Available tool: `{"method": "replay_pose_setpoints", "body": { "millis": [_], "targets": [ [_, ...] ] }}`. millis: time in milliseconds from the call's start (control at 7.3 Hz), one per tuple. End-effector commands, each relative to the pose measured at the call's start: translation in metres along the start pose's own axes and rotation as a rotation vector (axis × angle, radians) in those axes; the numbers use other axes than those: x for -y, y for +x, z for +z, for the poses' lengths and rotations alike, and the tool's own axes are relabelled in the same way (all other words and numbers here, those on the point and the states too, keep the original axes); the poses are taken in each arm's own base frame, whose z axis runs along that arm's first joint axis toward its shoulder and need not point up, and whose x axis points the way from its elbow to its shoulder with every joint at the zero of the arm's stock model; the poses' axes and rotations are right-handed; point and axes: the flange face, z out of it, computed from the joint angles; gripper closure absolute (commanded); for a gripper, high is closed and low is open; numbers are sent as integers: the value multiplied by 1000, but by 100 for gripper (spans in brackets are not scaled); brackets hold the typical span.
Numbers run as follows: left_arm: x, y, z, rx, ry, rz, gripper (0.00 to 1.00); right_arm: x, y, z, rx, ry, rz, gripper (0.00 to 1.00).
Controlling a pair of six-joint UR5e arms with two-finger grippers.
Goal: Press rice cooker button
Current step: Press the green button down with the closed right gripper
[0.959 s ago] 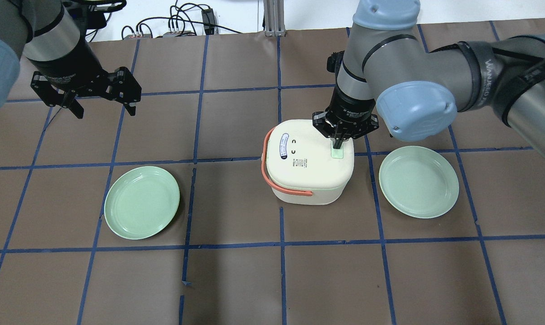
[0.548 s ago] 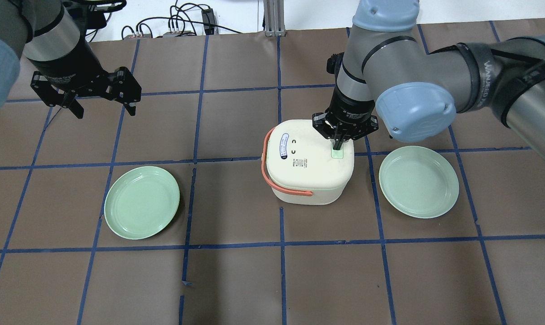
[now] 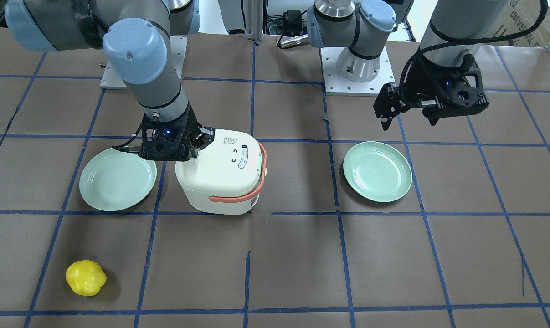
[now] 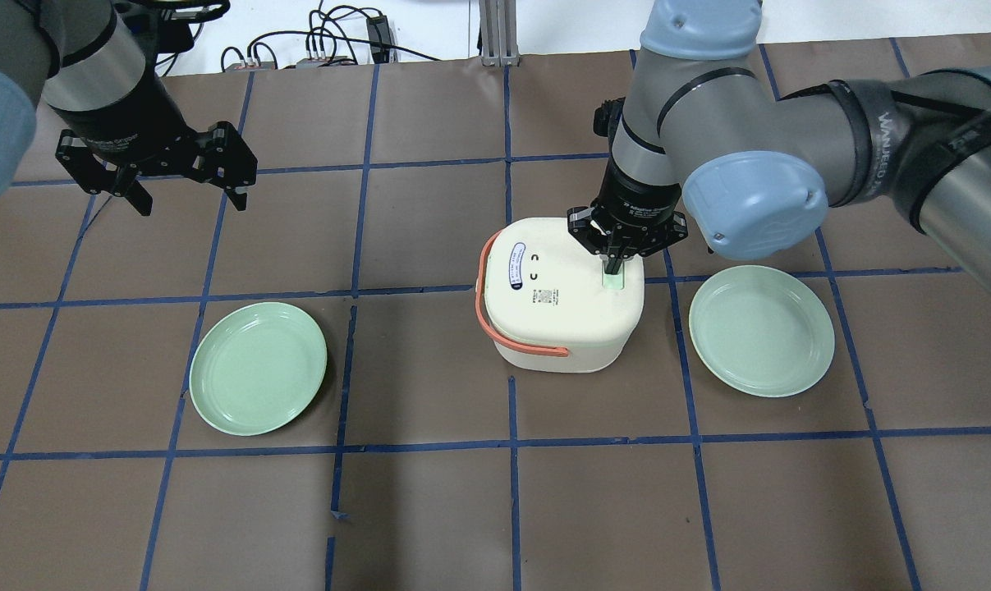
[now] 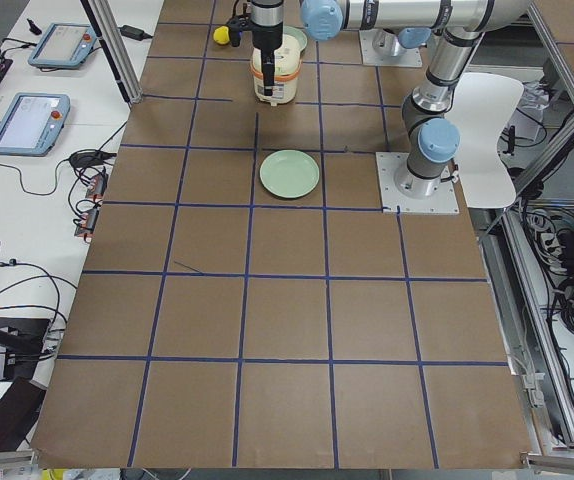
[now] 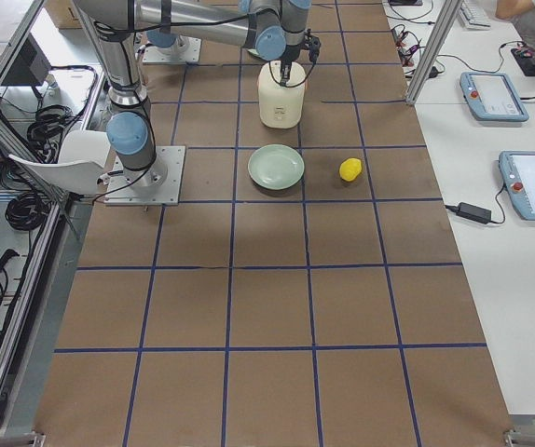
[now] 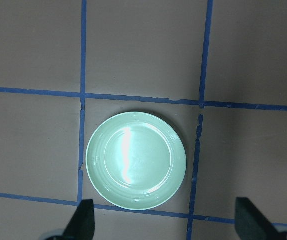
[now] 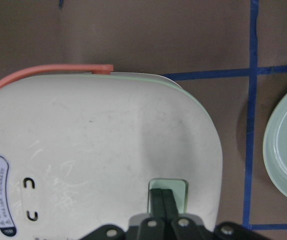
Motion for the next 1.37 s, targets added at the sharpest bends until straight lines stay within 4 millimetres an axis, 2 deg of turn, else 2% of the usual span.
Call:
{"method": "replay_pose_setpoints", "body": {
  "millis": [0, 685, 822, 959, 1096, 1233],
  "targets": [
    [0, 0, 0, 0, 0, 0, 0, 0, 0, 0, 0, -2, -1, 88],
    [0, 0, 0, 0, 0, 0, 0, 0, 0, 0, -3, 0, 4, 88],
    [0, 0, 0, 0, 0, 0, 0, 2, -1, -12, 2, 22, 3, 81],
    [0, 0, 0, 0, 0, 0, 0, 5, -4, -27, 13, 51, 0, 58],
    [0, 0, 0, 0, 0, 0, 0, 7, -6, -44, 17, 66, -3, 46],
    [0, 0, 0, 0, 0, 0, 0, 10, -4, -60, 19, 70, -3, 44]
  ]
}}
